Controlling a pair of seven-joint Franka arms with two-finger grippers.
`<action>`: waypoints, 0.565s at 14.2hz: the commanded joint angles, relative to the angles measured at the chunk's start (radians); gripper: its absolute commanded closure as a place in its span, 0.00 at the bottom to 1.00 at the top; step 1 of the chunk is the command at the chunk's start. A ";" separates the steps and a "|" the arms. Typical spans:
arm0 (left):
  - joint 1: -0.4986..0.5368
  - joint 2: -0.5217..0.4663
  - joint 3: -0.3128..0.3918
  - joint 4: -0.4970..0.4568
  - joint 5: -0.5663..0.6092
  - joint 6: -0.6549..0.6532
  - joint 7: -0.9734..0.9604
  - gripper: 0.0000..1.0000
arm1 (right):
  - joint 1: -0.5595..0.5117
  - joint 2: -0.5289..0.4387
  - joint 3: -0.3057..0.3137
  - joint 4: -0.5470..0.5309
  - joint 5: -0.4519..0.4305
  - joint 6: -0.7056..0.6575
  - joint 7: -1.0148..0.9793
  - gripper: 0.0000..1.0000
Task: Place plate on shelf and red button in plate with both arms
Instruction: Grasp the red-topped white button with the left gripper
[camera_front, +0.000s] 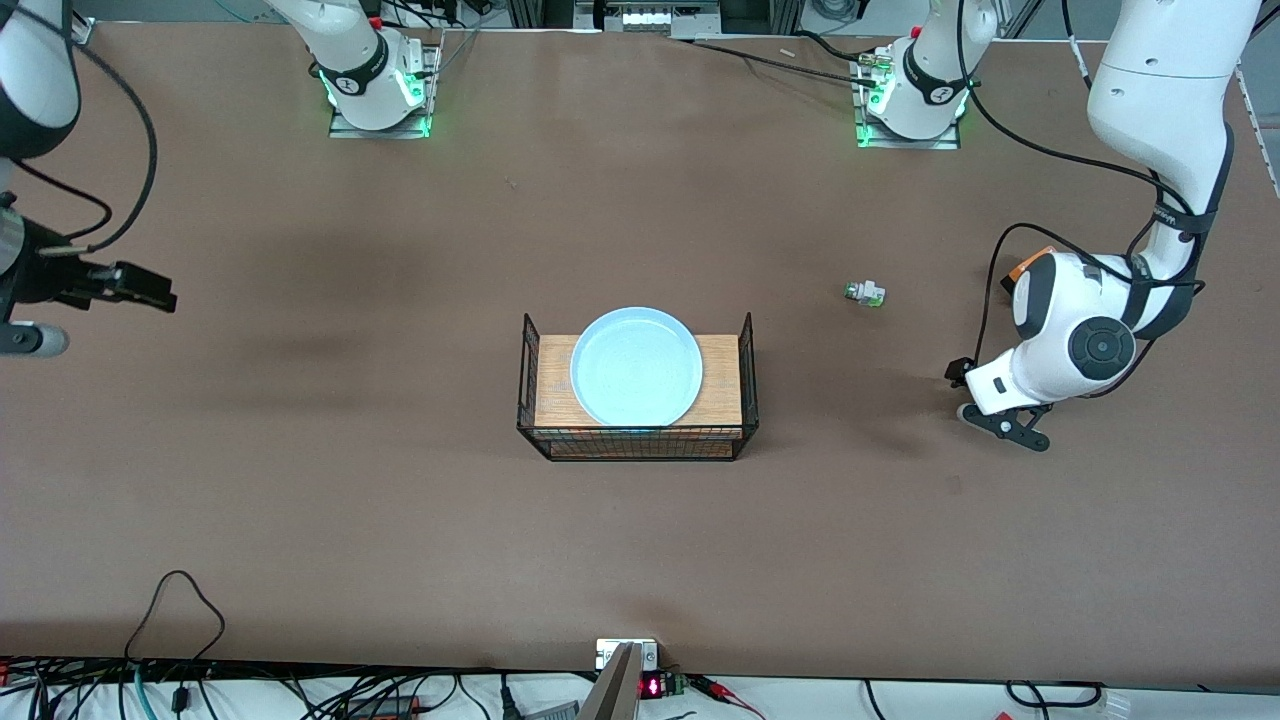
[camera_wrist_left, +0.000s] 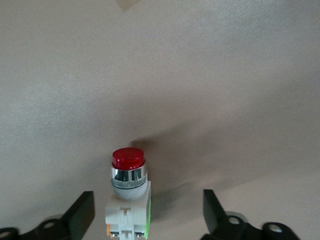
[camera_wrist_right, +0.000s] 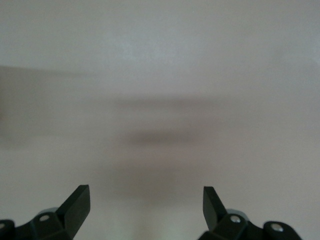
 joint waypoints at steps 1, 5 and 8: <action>0.011 0.006 -0.003 0.003 0.019 -0.007 0.015 0.68 | -0.009 -0.079 -0.001 -0.074 0.008 0.007 -0.006 0.00; 0.010 -0.008 -0.007 0.023 0.017 -0.070 0.012 0.96 | -0.013 -0.117 -0.003 -0.074 0.033 -0.007 0.007 0.00; -0.004 -0.027 -0.032 0.133 0.006 -0.261 0.010 0.96 | -0.002 -0.116 0.013 -0.051 0.030 -0.009 0.033 0.00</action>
